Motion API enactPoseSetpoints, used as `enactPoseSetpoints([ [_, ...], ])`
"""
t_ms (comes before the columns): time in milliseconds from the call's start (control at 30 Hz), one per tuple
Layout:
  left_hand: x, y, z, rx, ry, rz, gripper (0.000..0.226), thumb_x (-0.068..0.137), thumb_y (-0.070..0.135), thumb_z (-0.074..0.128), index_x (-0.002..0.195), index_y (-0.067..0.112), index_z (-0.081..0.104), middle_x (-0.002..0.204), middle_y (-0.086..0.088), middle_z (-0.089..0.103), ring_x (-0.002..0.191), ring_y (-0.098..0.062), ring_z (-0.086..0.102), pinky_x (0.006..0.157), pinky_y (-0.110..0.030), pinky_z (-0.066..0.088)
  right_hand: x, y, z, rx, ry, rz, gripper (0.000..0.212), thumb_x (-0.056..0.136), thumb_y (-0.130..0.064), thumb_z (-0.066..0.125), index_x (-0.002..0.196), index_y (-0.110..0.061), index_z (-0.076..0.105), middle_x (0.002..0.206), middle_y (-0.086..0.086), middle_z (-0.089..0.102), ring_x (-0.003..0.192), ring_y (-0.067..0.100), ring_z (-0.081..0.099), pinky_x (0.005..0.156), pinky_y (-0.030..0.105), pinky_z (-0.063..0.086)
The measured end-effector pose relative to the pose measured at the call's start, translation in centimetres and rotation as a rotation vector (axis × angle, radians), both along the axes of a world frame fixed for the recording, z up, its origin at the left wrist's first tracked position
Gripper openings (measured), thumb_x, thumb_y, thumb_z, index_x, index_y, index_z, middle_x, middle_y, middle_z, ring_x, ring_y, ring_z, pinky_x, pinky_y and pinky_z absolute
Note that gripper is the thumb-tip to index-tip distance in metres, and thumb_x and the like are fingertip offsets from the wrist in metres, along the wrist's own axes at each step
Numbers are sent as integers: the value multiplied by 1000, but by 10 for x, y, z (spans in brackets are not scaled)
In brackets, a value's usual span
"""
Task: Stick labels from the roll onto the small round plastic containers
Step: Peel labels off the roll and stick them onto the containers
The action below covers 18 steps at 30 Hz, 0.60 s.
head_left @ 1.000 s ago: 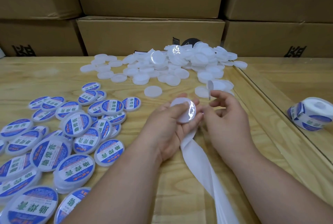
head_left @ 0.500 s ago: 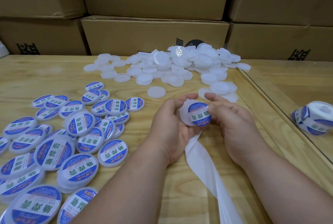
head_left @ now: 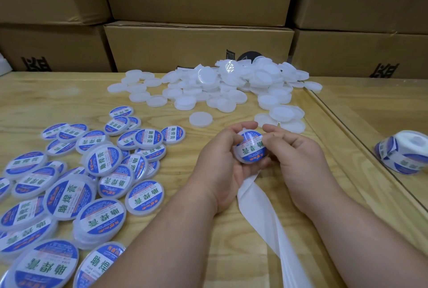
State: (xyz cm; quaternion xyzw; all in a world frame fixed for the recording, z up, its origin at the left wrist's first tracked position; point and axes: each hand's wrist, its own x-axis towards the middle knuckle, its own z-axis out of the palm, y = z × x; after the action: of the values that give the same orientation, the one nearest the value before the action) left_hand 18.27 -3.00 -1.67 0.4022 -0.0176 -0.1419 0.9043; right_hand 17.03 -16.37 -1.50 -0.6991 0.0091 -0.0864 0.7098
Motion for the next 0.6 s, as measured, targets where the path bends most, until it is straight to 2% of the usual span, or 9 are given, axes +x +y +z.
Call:
enactPoseSetpoints([
  [167,-1,-2,1,58,-21,18,29,93,0,43,105,8,69,86,-14,73,82,-32,71,87,-47,59,-2,0,1,-11,-7,-5,23,93,-14,66,76,-16,82,98,-27,74,123,-11,54,109,38,46],
  [300,-2,-3,3,69,-29,26,31,92,-2,43,102,10,70,87,-14,71,81,-31,71,87,-47,58,0,-1,0,-9,-4,-10,23,93,-13,66,76,-16,81,97,-29,73,124,-6,56,109,42,47],
  [500,-1,-2,2,50,-6,18,43,88,-12,35,97,10,72,86,-14,75,83,-33,74,80,-44,63,0,-2,-3,6,10,-16,19,91,-15,69,78,-18,82,117,-15,71,119,-7,60,108,38,48],
  [600,0,-2,2,67,-6,21,49,84,-17,32,100,9,70,88,-15,75,85,-34,74,81,-44,62,1,-2,-3,10,4,-11,18,91,-16,69,79,-18,83,118,-14,70,118,-6,60,105,34,49],
])
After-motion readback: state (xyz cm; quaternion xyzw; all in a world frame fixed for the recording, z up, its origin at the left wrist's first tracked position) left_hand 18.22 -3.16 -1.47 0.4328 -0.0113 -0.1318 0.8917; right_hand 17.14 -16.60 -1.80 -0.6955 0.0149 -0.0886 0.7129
